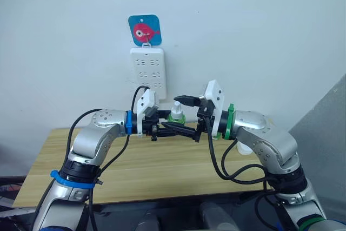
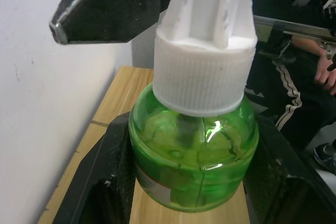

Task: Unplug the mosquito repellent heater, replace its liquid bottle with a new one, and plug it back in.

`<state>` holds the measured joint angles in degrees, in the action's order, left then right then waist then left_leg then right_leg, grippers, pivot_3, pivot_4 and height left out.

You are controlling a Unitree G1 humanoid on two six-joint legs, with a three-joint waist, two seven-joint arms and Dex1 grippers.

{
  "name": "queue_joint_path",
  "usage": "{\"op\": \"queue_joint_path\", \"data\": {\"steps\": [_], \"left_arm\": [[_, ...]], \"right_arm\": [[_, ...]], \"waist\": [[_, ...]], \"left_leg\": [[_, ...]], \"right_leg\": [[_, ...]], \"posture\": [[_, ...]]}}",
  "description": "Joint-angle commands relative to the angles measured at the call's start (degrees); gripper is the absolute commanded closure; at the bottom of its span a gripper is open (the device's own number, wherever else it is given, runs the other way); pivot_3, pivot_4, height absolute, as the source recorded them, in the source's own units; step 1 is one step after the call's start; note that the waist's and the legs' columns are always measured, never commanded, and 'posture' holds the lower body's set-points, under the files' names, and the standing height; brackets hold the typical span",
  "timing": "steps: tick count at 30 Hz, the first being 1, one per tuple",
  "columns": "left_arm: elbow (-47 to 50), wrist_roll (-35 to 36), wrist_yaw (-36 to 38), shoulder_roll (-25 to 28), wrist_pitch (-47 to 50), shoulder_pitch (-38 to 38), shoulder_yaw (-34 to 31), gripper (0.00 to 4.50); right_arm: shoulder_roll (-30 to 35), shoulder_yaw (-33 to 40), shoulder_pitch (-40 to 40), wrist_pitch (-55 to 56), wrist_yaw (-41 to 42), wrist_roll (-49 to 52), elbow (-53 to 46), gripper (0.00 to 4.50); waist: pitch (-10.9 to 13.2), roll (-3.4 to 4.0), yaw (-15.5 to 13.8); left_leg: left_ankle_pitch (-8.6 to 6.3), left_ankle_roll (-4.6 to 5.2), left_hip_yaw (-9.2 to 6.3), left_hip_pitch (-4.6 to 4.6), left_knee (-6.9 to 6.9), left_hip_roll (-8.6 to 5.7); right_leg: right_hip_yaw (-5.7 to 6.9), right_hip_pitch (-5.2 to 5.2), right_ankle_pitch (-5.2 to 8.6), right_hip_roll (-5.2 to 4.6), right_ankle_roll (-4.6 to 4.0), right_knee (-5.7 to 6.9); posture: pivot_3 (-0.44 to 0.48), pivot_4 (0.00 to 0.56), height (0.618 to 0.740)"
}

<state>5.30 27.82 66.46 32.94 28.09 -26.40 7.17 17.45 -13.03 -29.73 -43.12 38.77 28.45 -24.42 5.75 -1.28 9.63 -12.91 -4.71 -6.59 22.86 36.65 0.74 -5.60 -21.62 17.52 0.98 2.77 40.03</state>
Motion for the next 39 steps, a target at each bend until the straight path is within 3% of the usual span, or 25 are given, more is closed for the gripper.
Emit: {"op": "queue_joint_path", "data": {"steps": [1, 4, 12, 15, 22, 26, 27, 33, 39], "left_arm": [[1.5, 0.3, -0.3, -0.1, -1.3, -0.2, -1.1, 2.19], [1.6, 0.3, -0.2, -0.1, -1.5, 0.0, -1.0, 2.19], [1.5, 0.3, -0.2, -0.2, -1.9, 0.2, -0.9, 2.19], [1.3, 0.2, 0.4, 0.0, -2.3, 0.1, -0.7, 2.19], [2.5, 0.2, 3.5, 0.9, -3.4, 0.4, 0.5, 2.19], [3.5, 0.6, 2.3, 0.1, -3.0, 0.7, 0.7, 2.19], [3.8, 0.6, 2.0, -0.1, -2.9, 0.8, 0.6, 2.19], [4.3, 0.7, 0.3, -0.3, -2.5, 1.8, 0.0, 2.19], [2.7, -0.6, -3.4, -2.1, -4.1, 2.6, -0.9, 2.19]], "right_arm": [[-0.9, 1.2, -0.7, 0.6, -0.4, 1.3, -0.3, 0.0], [-1.4, 1.5, -0.7, 0.5, -0.8, 1.3, 0.4, 0.61], [0.0, 0.4, -1.3, 1.4, 1.4, 1.0, 0.6, 3.46], [1.8, -0.3, -2.8, 2.8, 6.9, 1.9, 1.6, 3.44], [13.9, -8.3, -17.7, 10.8, 39.9, -0.7, 18.1, 3.44], [15.5, -11.2, -22.1, 9.7, 46.0, -1.4, 22.4, 3.44], [15.2, -10.6, -22.1, 9.0, 45.7, -0.8, 22.4, 3.44], [13.5, -4.1, -17.3, 7.3, 36.0, 0.0, 18.6, 1.33], [10.7, 5.8, -4.1, 1.2, 16.5, 2.7, 3.3, 1.29]], "waist": [[0.0, 0.0, 0.0], [0.0, 0.0, 0.0], [0.0, 0.0, 0.0], [0.0, 0.0, 0.0], [0.0, 0.07, 0.2], [0.0, 0.07, 0.1], [0.0, 0.07, 0.1], [0.0, 0.07, -0.1], [0.0, 0.08, -0.3]], "left_leg": [[0.0, 0.0, 0.0, 0.0, 0.0, 0.0], [0.0, 0.0, 0.0, 0.0, 0.0, 0.0], [0.0, 0.0, 0.0, 0.0, 0.0, 0.0], [0.0, 0.0, 0.0, 0.0, 0.0, 0.0], [0.0, 0.01, 0.04, -0.11, -0.04, 0.0], [-0.01, 0.02, 0.0, -0.11, -0.07, 0.0], [-0.01, 0.02, -0.01, -0.1, -0.07, 0.0], [-0.01, 0.02, -0.04, -0.08, -0.04, -0.01], [-0.02, 0.02, -0.03, -0.03, -0.04, -0.02]], "right_leg": [[0.0, 0.0, 0.0, 0.0, 0.0, 0.0], [0.0, 0.0, 0.0, 0.0, 0.0, 0.0], [0.0, 0.0, 0.0, 0.0, 0.0, -0.01], [0.0, 0.0, 0.0, 0.0, 0.0, -0.01], [0.02, 0.1, 0.0, -0.01, 0.0, -0.08], [0.05, 0.12, 0.0, -0.01, 0.0, -0.09], [0.05, 0.11, 0.0, -0.02, -0.01, -0.09], [0.05, 0.12, -0.12, -0.04, -0.21, -0.09], [0.03, 0.1, -0.09, -0.04, -0.16, -0.1]], "posture": [[-0.128, 0.036, 0.74], [-0.127, 0.034, 0.74], [-0.126, 0.035, 0.74], [-0.137, 0.036, 0.74], [-0.133, 0.032, 0.74], [-0.117, 0.034, 0.74], [-0.114, 0.034, 0.74], [-0.123, 0.042, 0.74], [-0.137, 0.052, 0.74]]}}
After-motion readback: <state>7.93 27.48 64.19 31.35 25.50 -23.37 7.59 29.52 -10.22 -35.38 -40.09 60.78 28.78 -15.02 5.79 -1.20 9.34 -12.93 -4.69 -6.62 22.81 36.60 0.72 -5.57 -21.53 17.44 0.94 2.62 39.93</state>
